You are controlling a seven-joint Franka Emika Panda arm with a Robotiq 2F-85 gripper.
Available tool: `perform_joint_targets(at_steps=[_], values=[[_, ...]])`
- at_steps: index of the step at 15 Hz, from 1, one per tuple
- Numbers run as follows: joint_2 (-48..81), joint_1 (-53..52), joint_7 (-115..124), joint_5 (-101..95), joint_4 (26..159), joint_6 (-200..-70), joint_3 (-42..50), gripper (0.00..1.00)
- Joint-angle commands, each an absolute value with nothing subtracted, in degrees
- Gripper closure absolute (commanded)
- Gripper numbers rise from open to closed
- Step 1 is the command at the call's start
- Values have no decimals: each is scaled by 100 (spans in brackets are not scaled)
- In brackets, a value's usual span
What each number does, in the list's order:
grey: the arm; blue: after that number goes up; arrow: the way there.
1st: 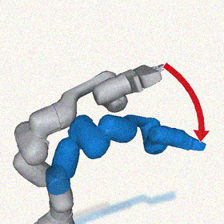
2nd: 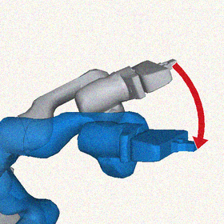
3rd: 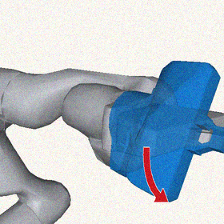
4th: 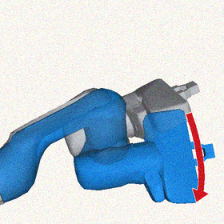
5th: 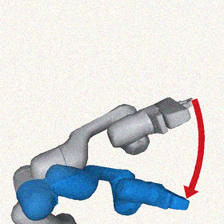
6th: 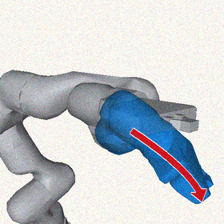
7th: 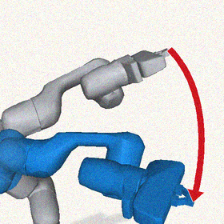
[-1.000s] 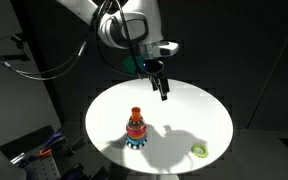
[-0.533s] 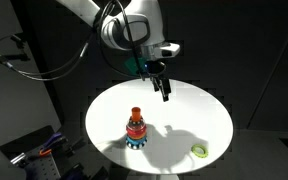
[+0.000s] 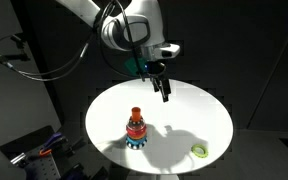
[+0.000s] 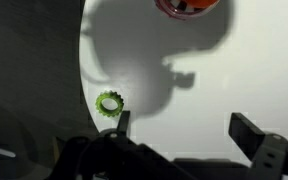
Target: Pick up the lime green ring and put it on the ring holder
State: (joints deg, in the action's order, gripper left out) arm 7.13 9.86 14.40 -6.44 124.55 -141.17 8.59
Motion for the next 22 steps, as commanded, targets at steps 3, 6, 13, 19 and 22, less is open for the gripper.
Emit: perform_joint_targets(at_steps=[3,6,13,19,22], values=[[1029,983,1467,-466,12039,-14003,1004,0],[1311,1017,1482,-351,11751,-13996,1082,0],[2277,1128,1505,-13,10934,-14085,1266,0],[3116,1195,1537,-36,10381,-14190,1432,0],[3468,1242,1526,-48,10183,-14334,1484,0]])
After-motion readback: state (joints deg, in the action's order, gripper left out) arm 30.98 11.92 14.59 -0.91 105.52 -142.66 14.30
